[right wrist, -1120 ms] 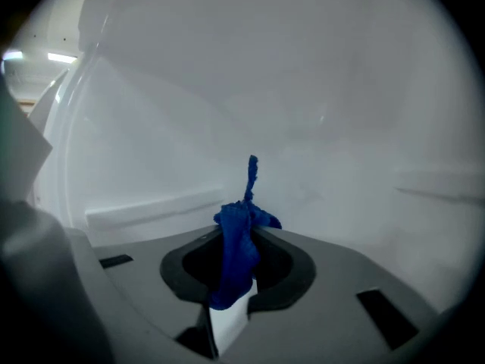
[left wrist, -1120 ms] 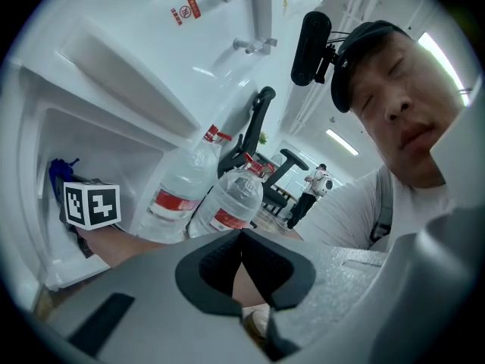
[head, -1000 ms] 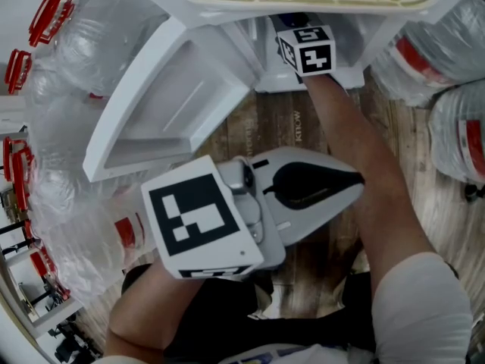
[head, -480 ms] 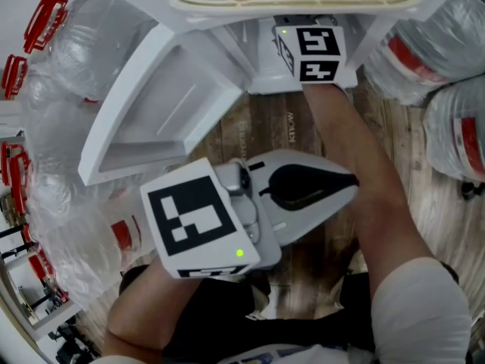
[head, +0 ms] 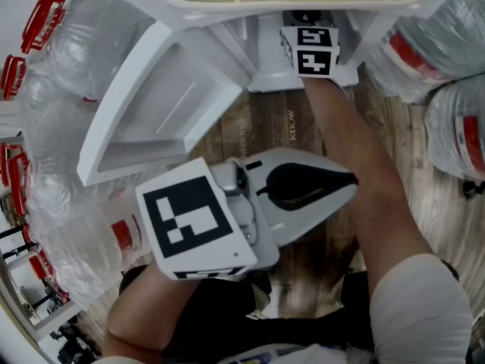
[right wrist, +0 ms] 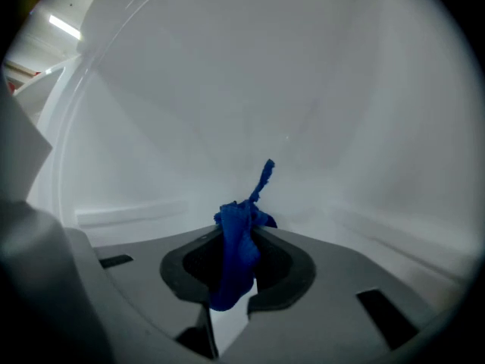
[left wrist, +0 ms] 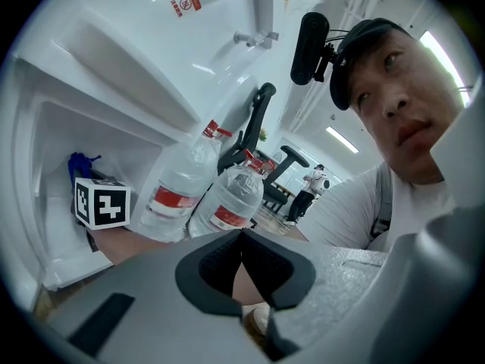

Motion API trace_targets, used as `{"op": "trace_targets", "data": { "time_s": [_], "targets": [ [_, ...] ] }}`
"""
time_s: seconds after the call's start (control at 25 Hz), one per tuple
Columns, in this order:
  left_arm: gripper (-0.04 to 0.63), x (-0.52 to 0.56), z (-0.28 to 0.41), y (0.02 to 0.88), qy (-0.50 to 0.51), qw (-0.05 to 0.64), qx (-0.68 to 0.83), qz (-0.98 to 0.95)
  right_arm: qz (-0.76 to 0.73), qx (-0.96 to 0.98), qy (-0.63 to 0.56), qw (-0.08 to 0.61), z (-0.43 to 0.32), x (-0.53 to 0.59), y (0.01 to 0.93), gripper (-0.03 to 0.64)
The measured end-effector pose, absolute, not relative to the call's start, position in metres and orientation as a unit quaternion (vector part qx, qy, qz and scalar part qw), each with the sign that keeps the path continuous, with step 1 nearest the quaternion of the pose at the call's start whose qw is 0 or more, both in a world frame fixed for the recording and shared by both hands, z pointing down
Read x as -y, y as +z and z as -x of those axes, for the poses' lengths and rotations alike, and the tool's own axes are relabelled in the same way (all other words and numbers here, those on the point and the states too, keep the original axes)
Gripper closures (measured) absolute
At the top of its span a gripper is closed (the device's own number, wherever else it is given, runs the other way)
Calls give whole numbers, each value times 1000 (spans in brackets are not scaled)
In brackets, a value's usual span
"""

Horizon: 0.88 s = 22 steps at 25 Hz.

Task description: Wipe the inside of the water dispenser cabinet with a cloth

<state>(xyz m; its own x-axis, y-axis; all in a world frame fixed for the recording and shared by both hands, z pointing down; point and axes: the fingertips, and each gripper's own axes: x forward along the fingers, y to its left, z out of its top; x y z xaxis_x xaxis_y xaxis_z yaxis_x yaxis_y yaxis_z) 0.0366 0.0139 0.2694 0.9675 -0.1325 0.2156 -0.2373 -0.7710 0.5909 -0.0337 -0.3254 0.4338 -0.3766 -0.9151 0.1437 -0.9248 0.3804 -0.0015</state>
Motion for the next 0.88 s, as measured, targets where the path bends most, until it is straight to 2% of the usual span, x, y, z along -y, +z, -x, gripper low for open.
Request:
{"op": "trace_targets", "data": {
  "time_s": [0.32,0.68,0.88],
  "targets": [
    [592,-14,-35,269,81,324,99,-937,-553,821,102,97,28,324,477,548],
    [592,-13,-39,270,77,327,93,-937,-585,811,-7,-20,16,309,365,548],
    [592,-14,-38,269,77,327,94,-937,-602,798,-20,-37,4,320,343,549]
  ]
}}
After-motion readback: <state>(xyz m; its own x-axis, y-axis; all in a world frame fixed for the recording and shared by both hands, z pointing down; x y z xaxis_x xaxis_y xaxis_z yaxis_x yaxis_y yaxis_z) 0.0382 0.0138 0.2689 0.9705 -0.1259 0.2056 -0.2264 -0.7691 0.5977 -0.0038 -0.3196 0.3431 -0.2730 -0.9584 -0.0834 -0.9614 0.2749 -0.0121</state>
